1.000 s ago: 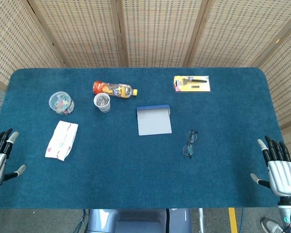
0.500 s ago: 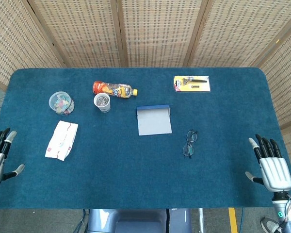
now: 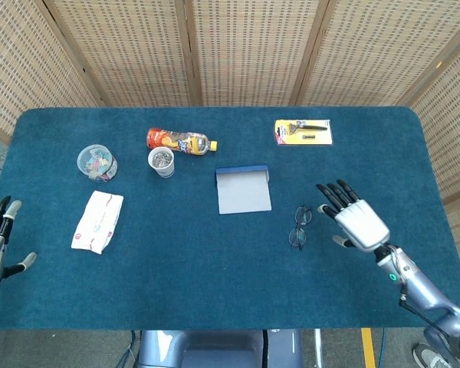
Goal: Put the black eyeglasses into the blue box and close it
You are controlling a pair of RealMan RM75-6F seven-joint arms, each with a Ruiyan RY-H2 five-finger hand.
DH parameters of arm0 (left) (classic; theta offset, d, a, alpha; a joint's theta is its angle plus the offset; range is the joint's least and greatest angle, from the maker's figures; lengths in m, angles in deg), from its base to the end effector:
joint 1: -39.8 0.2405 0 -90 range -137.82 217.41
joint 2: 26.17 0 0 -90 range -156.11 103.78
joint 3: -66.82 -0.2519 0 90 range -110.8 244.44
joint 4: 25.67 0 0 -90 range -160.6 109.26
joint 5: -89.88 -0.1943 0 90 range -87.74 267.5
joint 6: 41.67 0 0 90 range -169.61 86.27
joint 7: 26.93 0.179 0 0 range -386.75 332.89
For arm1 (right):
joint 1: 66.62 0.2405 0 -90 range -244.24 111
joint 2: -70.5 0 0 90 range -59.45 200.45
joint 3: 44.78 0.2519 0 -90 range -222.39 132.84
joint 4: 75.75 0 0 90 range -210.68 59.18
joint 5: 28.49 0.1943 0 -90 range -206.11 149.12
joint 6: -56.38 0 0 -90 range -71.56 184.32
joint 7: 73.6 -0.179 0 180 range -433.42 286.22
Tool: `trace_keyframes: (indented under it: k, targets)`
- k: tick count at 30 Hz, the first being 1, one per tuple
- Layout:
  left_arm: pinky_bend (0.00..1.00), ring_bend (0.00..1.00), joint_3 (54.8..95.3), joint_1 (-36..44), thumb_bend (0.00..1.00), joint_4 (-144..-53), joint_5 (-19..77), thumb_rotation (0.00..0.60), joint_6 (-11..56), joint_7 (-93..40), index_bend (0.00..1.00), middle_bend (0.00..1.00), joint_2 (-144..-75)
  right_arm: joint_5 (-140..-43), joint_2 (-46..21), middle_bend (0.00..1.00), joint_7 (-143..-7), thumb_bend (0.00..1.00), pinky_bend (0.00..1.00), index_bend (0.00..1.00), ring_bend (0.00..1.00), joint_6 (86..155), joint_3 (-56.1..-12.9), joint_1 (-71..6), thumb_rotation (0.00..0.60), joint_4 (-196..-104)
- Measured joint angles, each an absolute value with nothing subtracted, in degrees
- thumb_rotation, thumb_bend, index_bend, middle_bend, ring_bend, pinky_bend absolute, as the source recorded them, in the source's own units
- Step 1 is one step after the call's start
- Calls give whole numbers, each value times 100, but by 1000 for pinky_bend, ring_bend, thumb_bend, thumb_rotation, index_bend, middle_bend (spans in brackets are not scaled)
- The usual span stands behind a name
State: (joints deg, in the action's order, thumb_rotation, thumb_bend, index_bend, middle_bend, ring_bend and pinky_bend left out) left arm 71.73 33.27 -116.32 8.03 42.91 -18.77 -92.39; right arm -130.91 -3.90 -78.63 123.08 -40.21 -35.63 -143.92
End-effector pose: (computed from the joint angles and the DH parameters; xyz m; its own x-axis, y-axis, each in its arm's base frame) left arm -0.3061 0.2302 0.1723 0.5064 -0.0300 0.8618 0.8621 0.0400 -0.5052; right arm -0.2259 -0.3464 0.0893 0.6552 0.0031 0.7554 -0.6255 -0.5585 0.5448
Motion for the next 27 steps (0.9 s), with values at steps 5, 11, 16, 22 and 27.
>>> trace_keyframes:
  k: [5, 11, 16, 22, 27]
  targets:
    - [0, 0, 7231, 3281, 0, -11615, 921, 600, 4217, -1864, 0, 0, -9267, -13313, -800, 0, -7875, 234, 0, 335, 0, 11697, -4100, -2930, 600, -13876]
    - [0, 0, 7279, 3249, 0, -11657, 1103, 600, 4115, -1800, 0, 0, -9264, -13500, -1067, 8, -7868, 235, 0, 359, 0, 11422, -4352, -2533, 600, -13423]
    - [0, 0, 7306, 3196, 0, -11660, 1246, 600, 3979, -1697, 0, 0, -9285, -13626, -1244, 13, -7967, 243, 0, 369, 0, 11463, -4565, -2417, 600, -12973]
    - [0, 0, 7315, 3137, 0, -11676, 1333, 600, 3869, -1642, 0, 0, -9294, -13678, -1557, 16, -8239, 247, 0, 377, 0, 11560, -4772, -2329, 600, -12357]
    - [0, 0, 7328, 3107, 0, -11678, 1408, 600, 3812, -1607, 0, 0, -9299, -13709, -1864, 18, -8431, 251, 0, 384, 0, 11638, -4938, -2244, 600, -11876]
